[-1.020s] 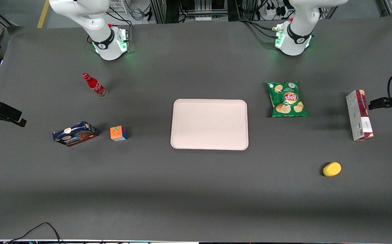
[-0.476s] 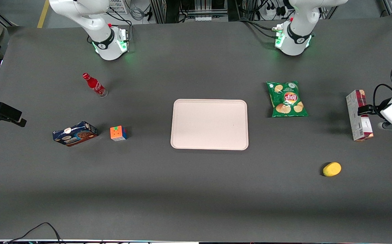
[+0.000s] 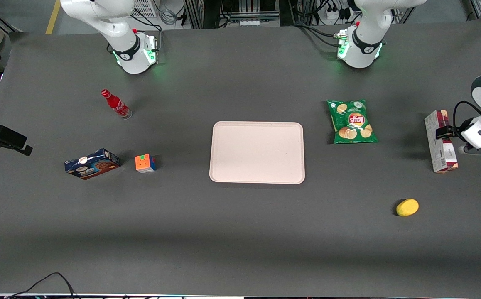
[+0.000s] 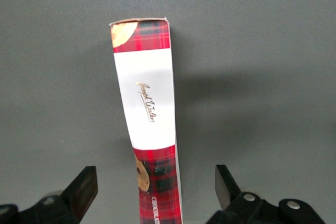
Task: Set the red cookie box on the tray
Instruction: 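Close the left gripper on the red cookie box and lift it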
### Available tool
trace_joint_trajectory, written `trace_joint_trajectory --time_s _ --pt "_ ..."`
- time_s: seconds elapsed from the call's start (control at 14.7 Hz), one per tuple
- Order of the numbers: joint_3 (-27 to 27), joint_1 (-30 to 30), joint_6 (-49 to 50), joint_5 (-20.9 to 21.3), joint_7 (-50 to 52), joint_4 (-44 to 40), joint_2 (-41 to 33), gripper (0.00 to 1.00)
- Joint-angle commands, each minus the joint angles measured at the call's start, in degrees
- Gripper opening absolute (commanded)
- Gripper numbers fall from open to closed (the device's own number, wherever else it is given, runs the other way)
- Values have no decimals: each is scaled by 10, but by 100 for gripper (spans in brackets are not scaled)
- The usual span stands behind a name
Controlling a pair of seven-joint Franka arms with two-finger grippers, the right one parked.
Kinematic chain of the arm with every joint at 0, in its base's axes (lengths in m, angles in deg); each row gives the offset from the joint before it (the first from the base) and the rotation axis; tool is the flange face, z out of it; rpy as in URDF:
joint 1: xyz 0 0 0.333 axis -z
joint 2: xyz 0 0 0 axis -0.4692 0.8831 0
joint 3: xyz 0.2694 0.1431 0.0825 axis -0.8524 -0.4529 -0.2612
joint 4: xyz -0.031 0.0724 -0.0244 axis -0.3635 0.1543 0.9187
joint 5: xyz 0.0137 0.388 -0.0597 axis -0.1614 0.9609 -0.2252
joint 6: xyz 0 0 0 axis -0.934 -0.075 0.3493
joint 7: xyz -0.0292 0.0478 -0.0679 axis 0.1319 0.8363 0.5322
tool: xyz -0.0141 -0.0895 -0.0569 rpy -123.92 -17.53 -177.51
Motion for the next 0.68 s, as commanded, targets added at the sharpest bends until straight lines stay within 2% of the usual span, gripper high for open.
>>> trace_joint_trajectory --time_s 0.0,0.41,0.61 --pt "-2 -3 -40 -20 -14 13 22 100" --pt "-1 -4 -58 -24 -14 15 45 97" --pt "-1 -3 -62 -48 -14 14 50 79"
